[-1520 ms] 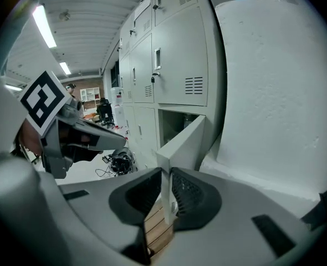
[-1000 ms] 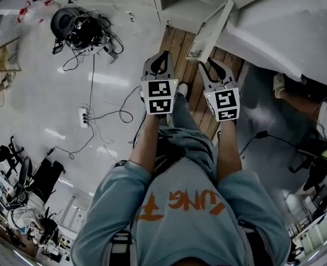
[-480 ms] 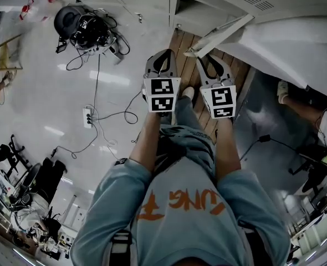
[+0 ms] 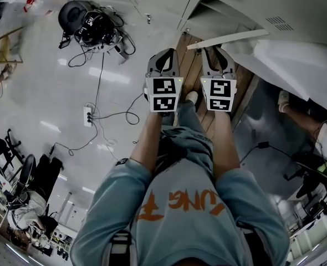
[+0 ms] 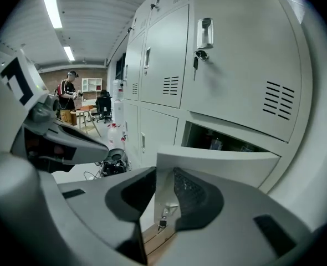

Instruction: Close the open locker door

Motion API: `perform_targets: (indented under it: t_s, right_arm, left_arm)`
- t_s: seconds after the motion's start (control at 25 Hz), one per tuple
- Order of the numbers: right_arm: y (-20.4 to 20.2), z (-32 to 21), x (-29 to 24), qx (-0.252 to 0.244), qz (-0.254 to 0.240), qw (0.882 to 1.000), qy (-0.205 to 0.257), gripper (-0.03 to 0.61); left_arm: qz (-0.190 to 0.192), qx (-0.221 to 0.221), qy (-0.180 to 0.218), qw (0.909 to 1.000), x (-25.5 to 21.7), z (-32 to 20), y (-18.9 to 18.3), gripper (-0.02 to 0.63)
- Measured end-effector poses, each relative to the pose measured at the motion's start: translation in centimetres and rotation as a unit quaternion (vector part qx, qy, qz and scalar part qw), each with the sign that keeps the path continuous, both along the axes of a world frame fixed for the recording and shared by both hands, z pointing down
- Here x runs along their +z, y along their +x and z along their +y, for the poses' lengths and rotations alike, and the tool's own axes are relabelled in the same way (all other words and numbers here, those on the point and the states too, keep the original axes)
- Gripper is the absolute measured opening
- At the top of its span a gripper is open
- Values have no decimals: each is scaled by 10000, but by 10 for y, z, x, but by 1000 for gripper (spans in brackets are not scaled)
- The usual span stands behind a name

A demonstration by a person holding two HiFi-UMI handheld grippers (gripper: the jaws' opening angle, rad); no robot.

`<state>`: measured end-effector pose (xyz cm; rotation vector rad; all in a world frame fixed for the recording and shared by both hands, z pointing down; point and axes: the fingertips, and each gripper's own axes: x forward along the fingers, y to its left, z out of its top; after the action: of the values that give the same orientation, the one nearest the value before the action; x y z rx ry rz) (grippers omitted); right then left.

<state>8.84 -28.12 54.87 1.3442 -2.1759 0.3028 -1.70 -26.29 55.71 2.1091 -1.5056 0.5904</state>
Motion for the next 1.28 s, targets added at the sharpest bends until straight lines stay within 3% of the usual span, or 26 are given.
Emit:
perform_targets:
  t_s: [0.16, 0.24, 0.68, 1.28]
  right_arm:
    - [27, -32, 5, 938, 267, 9952, 12, 66]
    - [41, -47, 4, 1148, 208, 9932, -1, 67]
    - [36, -95, -9, 1048, 182, 9940, 243, 66]
    - [49, -135, -9, 1384, 170, 9898, 306, 57]
  left_arm:
    - [6, -74, 19, 10000, 0, -11, -15, 21]
    - [18, -86, 14, 10000, 0, -15, -20, 21]
    - [46, -100, 9, 9999, 1, -41, -32, 21]
    - [-15, -18, 141, 9999, -8, -71, -43, 21]
